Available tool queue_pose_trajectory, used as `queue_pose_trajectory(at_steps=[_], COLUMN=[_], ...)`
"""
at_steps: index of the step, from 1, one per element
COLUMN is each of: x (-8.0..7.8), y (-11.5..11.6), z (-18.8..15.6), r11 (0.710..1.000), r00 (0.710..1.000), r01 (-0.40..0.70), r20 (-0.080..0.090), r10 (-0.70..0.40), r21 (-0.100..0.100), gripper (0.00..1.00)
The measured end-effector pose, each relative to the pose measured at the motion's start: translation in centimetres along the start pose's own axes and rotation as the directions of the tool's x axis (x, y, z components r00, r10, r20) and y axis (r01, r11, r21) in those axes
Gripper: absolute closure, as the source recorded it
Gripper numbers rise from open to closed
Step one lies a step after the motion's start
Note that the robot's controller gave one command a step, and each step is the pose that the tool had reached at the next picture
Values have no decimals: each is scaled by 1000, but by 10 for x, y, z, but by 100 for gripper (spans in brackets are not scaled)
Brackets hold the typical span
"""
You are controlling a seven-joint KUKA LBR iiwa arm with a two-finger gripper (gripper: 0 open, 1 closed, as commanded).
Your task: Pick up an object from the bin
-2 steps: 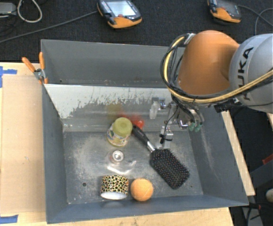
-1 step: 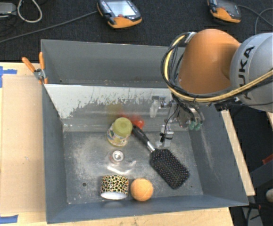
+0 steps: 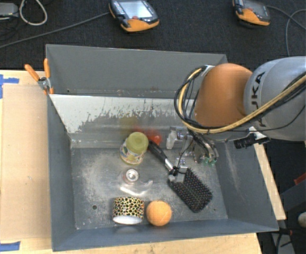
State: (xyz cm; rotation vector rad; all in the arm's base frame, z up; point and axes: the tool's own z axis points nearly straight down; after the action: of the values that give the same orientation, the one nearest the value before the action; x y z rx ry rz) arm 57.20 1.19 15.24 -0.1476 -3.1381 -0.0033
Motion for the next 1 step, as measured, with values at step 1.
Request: queue_pose_trajectory(at_steps=[1], x=[-2], y=[-39], z=[37], r11=[999], r00=[999], r01=[-42], r20=[8], r10=[42], r21=[-1], gripper=[0])
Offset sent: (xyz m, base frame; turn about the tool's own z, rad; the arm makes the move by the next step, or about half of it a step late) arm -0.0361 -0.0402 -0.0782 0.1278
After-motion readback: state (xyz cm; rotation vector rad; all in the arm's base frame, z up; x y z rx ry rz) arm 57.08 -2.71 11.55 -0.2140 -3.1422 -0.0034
